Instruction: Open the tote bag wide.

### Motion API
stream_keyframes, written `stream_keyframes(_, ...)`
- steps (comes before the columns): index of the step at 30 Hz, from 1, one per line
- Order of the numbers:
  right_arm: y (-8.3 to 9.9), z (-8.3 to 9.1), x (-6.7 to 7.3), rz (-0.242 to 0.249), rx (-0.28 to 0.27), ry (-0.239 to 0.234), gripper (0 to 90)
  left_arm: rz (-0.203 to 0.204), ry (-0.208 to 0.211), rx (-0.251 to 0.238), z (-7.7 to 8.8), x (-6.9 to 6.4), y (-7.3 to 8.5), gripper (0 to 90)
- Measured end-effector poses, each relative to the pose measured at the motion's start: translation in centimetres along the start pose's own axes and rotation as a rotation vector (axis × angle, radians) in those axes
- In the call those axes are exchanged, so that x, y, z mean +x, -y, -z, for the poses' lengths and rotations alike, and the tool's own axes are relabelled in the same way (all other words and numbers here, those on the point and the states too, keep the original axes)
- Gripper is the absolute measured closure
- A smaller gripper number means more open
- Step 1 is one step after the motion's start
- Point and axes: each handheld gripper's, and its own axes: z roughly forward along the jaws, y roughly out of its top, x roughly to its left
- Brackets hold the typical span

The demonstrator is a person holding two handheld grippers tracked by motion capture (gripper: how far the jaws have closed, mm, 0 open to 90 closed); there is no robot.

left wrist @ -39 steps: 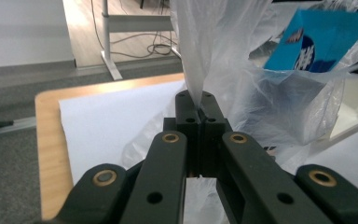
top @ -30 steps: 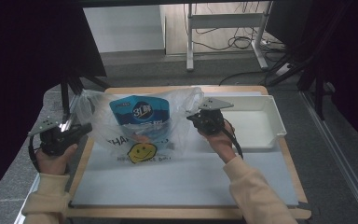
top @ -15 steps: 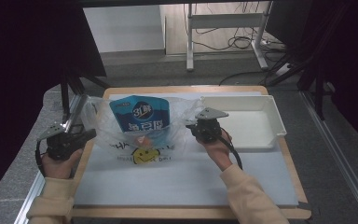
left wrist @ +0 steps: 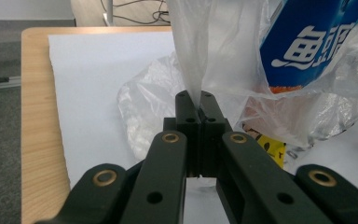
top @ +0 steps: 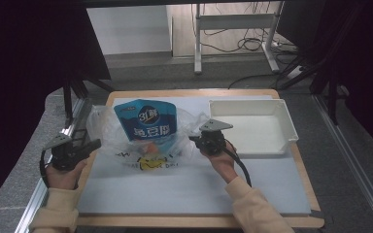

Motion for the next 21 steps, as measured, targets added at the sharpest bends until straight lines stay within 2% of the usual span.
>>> stream_keyframes(4,0.8,-0.4,-0.2,-0.004,0.028,-0.003,88.8,-0.004,-0.005,0.01,-0.2,0.0,0.2,89.6)
stream_keyframes(21,1.9,-0.7,-0.5,-0.021,0.06,0.001,88.8,0.003,-0.008,0.051,-0.7,0.2,1.7,89.6)
